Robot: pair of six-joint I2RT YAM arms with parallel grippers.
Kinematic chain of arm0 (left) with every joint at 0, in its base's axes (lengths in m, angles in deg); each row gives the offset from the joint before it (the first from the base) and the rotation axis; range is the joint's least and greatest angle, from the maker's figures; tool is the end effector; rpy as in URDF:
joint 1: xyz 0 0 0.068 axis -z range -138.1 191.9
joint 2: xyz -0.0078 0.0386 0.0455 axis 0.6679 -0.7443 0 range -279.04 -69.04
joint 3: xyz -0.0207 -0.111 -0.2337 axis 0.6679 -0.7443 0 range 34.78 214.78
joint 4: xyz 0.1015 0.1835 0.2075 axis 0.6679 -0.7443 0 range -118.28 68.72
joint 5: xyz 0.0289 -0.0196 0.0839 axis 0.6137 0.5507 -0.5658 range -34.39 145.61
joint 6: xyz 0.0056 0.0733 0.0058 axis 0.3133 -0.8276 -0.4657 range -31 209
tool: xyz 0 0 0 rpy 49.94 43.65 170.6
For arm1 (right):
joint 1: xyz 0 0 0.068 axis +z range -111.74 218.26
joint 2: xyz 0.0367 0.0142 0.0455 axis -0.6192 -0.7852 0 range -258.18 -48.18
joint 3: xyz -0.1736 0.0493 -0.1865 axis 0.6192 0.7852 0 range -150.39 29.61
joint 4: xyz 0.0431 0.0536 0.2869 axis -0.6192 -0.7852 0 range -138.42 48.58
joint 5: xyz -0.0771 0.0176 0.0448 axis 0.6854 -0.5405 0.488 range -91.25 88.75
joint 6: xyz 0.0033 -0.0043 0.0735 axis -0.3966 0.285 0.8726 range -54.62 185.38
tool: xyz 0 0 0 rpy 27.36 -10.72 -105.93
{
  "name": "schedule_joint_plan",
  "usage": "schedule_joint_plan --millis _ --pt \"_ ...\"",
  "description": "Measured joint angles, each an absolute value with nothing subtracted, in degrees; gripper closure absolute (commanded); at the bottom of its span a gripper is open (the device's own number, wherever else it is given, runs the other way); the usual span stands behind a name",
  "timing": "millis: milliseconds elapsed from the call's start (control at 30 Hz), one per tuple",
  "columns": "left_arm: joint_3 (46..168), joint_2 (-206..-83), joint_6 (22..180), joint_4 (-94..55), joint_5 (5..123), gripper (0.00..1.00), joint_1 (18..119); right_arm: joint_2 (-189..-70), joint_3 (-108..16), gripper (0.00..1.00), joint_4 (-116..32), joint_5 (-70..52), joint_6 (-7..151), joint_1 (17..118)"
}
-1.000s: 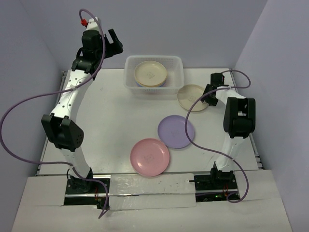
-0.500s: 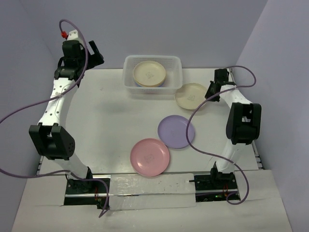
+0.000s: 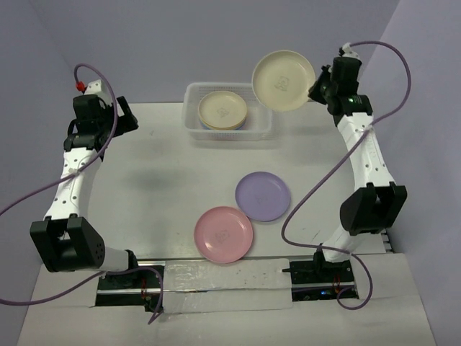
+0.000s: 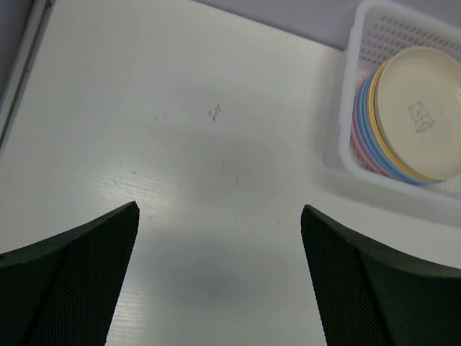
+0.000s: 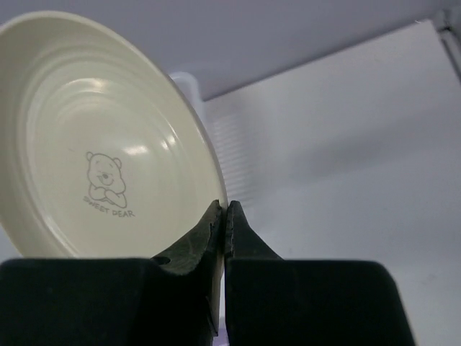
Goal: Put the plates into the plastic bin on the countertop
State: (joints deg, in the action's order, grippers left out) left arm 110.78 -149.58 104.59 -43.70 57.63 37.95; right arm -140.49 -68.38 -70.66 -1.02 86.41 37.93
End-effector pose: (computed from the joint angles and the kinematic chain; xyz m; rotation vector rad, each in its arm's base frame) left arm 0.3833 0.0243 0.3365 -0.3253 2.0188 -0.1631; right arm 0.4276 -0.0027 0.3969 0.3712 1.9543 0.2302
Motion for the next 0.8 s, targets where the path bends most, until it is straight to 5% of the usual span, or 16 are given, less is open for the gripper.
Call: schedule_joint_plan --millis 367,633,733,767,800 --pt "101.5 -143.2 100.2 -42.2 65.6 0.01 37.9 -169.0 -95.4 1.0 -70.0 -0.2 88.7 51.3" --pt "96.3 -142.2 95.4 -42.5 76.4 0.02 38.2 -180.6 -98.9 0.99 -69.7 -0.2 88.9 55.0" --pt "95.1 -143.0 91.8 -43.4 79.0 0.03 39.5 -183.1 -100.2 0.6 -69.4 -0.1 88.9 55.7" --pt "94.6 -143.4 90.4 -43.7 79.6 0.03 40.5 -183.8 -100.6 0.44 -69.2 -0.2 89.1 55.9" --pt "93.9 -143.8 88.8 -44.1 79.9 0.03 41.7 -184.2 -100.8 0.16 -69.0 -0.2 89.1 56.0"
